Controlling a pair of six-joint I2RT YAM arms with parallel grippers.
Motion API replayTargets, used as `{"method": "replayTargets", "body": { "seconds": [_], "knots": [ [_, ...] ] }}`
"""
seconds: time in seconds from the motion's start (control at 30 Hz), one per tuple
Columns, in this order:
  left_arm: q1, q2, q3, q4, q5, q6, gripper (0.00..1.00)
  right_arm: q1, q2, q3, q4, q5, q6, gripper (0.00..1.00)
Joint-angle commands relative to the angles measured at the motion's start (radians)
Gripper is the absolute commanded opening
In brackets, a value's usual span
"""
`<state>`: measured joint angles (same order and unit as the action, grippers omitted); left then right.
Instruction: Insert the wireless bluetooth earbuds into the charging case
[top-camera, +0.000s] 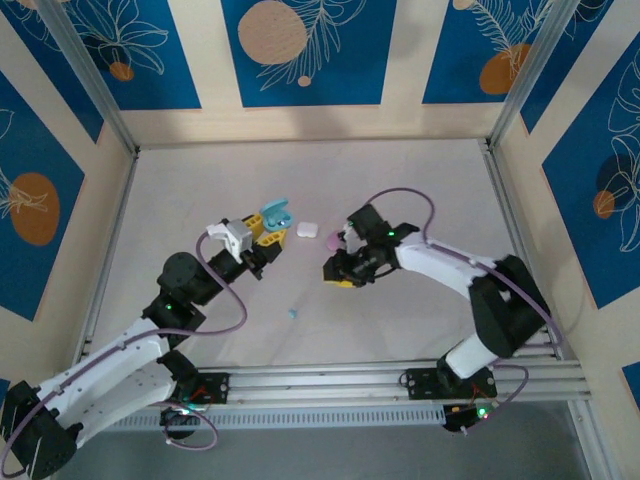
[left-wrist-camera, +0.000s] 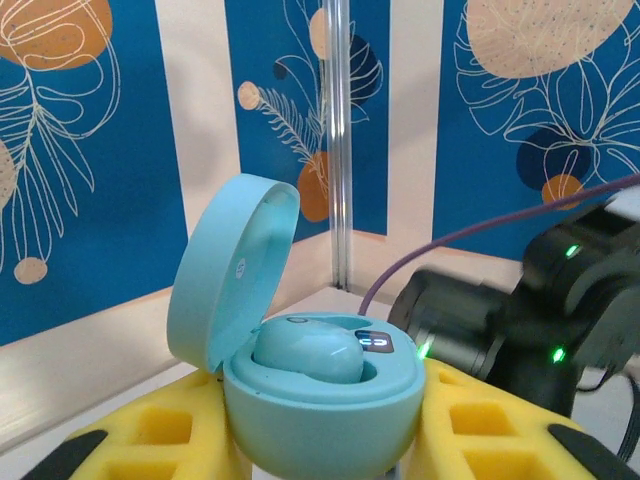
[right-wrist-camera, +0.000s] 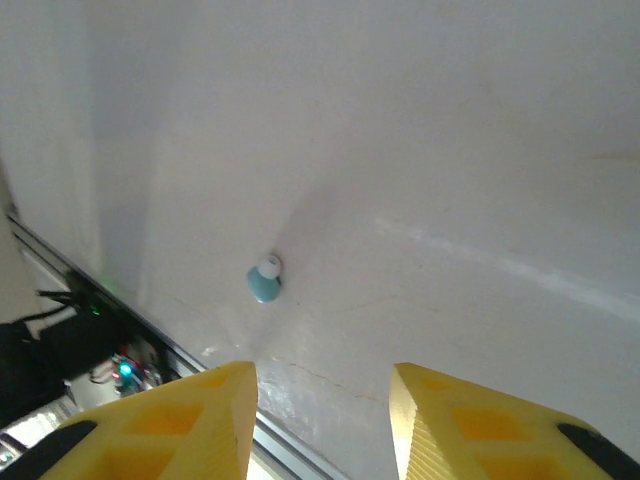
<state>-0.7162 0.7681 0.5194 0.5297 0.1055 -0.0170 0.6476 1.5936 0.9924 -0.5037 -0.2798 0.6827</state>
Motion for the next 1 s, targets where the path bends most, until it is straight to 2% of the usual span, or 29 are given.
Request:
{"method": "replayTargets", "body": {
  "seconds": [0.0,0.1,0.37,0.67,0.83,0.97],
  "knots": [
    [-0.004,-0.034,0.039,-0.022,-0.014,0.002,0.34,0.074,0.088,0.088,-0.035,0.01,-0.048,0.39],
    [-0.004,-0.061,0.04,-0.041,-0.025,0.01,0.34,0.123,0.193,0.177,-0.108,0.038,-0.088,0.35],
    [-0.004,-0.099,0.039,-0.073,-0.041,0.018,0.35,0.239,0.376,0.372,-0.257,0.114,-0.143,0.39],
    [-0.003,-0.097,0.041,-0.073,-0.041,0.019,0.35,0.318,0.475,0.487,-0.368,0.212,-0.171,0.42],
    [-0.004,-0.095,0.043,-0.071,-0.038,0.014,0.35,0.336,0.505,0.527,-0.401,0.242,-0.19,0.39],
    [-0.003,-0.097,0.047,-0.079,-0.041,0.014,0.35,0.346,0.508,0.546,-0.428,0.288,-0.202,0.31]
  ]
}}
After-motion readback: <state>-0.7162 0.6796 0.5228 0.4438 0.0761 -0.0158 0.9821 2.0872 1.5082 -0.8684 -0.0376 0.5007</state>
